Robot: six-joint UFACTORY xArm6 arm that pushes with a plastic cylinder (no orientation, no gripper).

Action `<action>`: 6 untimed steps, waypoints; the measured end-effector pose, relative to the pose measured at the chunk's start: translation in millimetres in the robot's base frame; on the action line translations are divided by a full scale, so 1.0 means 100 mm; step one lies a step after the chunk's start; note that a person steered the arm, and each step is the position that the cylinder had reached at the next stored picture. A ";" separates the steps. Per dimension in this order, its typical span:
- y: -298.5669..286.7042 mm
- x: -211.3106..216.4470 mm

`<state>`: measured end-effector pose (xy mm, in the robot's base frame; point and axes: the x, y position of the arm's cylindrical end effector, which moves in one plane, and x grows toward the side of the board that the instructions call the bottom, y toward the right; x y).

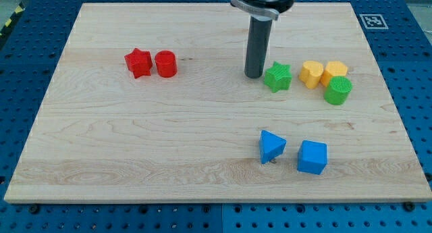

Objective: Move the green star to the bottom left of the yellow heart

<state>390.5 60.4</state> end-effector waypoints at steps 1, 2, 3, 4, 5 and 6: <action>0.04 -0.04; 0.10 0.12; 0.12 0.22; 0.28 0.26; 0.50 0.32; 0.59 0.38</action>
